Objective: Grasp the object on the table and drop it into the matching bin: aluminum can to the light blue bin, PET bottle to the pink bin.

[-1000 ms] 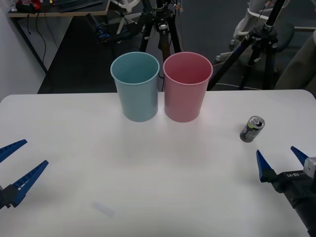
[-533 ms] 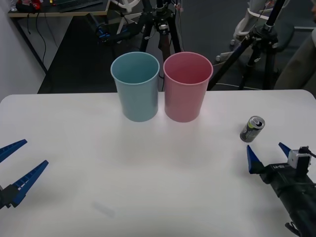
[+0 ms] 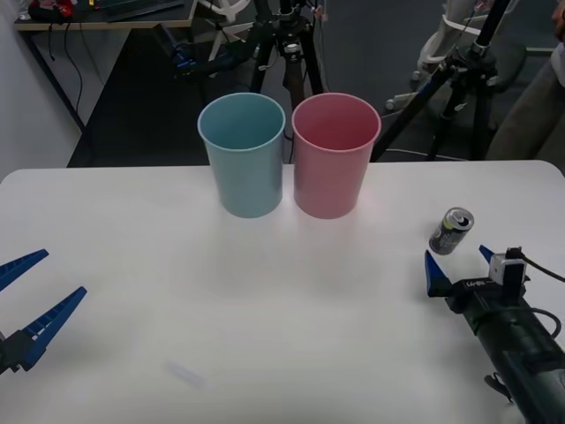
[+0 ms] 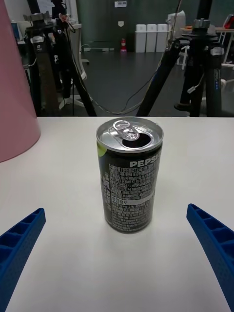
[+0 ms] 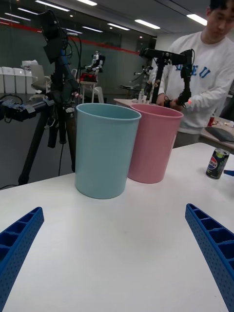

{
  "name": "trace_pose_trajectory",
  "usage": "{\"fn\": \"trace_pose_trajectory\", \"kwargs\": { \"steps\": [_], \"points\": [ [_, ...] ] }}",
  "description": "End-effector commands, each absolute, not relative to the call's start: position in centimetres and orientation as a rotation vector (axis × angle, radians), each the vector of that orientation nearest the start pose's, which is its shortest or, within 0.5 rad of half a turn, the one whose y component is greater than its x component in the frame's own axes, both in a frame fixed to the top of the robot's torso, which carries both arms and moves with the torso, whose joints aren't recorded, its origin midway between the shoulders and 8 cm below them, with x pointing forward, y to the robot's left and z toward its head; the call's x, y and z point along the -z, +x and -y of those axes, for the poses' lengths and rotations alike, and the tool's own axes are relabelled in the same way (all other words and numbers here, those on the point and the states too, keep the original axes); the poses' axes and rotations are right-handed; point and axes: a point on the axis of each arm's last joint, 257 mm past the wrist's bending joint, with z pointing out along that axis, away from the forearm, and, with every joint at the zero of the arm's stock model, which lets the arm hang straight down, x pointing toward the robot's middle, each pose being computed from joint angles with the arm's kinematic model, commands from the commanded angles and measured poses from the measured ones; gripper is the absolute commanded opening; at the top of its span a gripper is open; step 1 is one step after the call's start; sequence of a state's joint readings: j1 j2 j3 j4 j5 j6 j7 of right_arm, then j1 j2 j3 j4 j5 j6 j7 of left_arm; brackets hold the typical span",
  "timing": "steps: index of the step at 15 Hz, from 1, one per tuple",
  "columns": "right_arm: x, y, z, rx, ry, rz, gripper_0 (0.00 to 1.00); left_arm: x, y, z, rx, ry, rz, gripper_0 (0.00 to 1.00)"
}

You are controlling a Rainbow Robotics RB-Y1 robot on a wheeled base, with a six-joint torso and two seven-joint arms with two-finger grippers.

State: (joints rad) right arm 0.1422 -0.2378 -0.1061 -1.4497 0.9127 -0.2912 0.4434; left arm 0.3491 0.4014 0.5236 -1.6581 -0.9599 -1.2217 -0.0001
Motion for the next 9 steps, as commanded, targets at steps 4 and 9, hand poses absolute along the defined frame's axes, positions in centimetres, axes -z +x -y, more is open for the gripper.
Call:
{"fn": "trace_pose_trajectory", "kwargs": {
  "steps": [4,9],
  "points": [
    [30.6,51.1,31.4,-0.066,-0.081,-1.684,1.0,16.9,34.2,-33.0,0.567,0.465,-1.441,1.0],
    [30.6,53.0,30.8,-0.071,-0.093,-1.688,1.0,16.9,34.2,-33.0,0.567,0.465,-1.441,1.0]
  ]
}}
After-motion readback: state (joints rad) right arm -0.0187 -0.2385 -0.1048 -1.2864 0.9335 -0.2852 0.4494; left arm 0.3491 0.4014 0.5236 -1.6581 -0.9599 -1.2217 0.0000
